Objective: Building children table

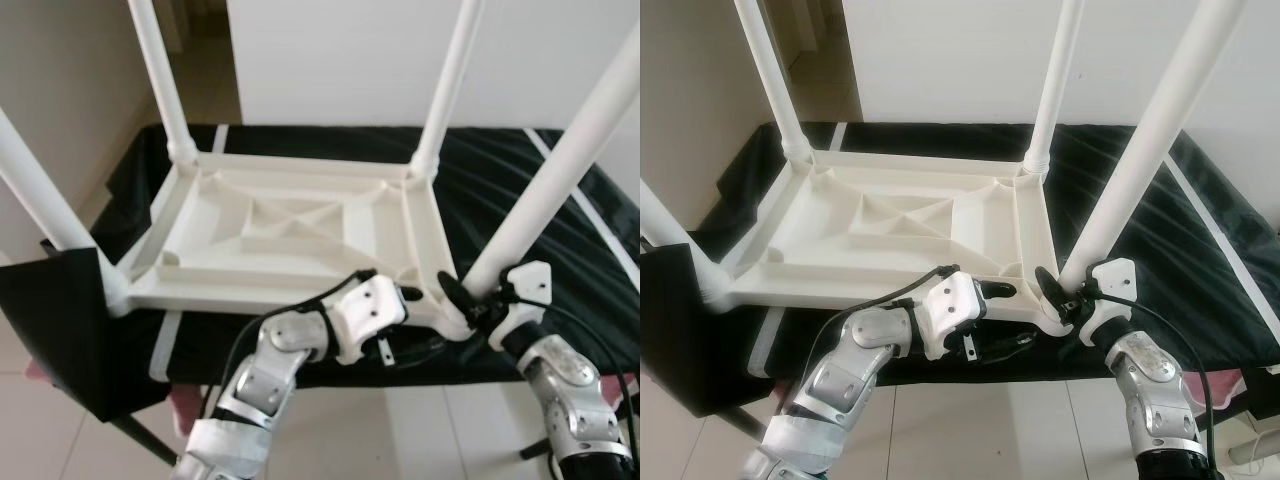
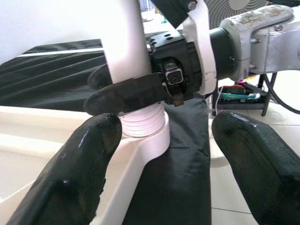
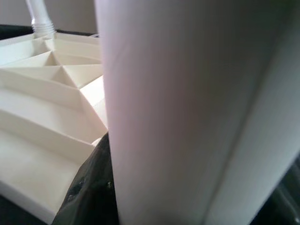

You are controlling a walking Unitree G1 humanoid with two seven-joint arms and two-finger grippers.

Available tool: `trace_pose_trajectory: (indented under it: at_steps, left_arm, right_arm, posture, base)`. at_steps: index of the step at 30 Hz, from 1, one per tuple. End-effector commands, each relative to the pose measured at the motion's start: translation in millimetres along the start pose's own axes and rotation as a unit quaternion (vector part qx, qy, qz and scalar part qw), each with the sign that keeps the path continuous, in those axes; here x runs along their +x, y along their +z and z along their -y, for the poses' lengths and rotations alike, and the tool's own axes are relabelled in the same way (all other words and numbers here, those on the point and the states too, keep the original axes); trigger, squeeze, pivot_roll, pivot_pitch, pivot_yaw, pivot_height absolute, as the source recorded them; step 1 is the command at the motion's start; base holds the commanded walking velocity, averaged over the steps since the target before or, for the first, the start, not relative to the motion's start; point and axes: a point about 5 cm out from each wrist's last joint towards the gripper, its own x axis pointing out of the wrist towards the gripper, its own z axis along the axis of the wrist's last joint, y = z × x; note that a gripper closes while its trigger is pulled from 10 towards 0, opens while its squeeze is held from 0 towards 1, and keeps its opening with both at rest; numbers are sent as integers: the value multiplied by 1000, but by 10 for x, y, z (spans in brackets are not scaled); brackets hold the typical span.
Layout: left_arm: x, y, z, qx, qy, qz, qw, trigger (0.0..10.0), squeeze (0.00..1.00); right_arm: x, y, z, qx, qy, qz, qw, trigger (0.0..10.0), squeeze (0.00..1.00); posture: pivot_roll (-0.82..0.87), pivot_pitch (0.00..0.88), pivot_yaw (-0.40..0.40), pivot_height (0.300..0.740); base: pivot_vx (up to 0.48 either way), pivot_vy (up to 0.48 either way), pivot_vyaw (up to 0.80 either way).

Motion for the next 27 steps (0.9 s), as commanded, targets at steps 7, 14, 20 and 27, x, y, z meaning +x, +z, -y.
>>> trace_pose_trajectory:
  at_steps: [7,14,20,27]
  left_arm:
    - [32,-70,-105,1,117,-32,993,10000,0]
    - [63,-163,-80,-8,109,-48,993,10000,0]
    - [70,-227,-95,5,114,-60,992,10000,0]
    - [31,-260,-165,25,120,-62,991,10000,0]
  right_arm:
    - [-17,-148,-103,34,-33,-26,999,10000,0]
    - [-4,-175,-190,47,-112,-35,992,10000,0]
    - [31,-175,-290,61,-148,-32,987,10000,0]
    - [50,-212,-361,55,-277,-45,958,10000,0]
  posture:
    - [-90,18,-23,740]
    - [-102,9,-28,740]
    - [-115,0,-17,740]
    - [-114,3,-1,740]
  base:
    - [0,0,0]
    - [0,0,0]
    - [0,0,0]
    - [0,0,0]
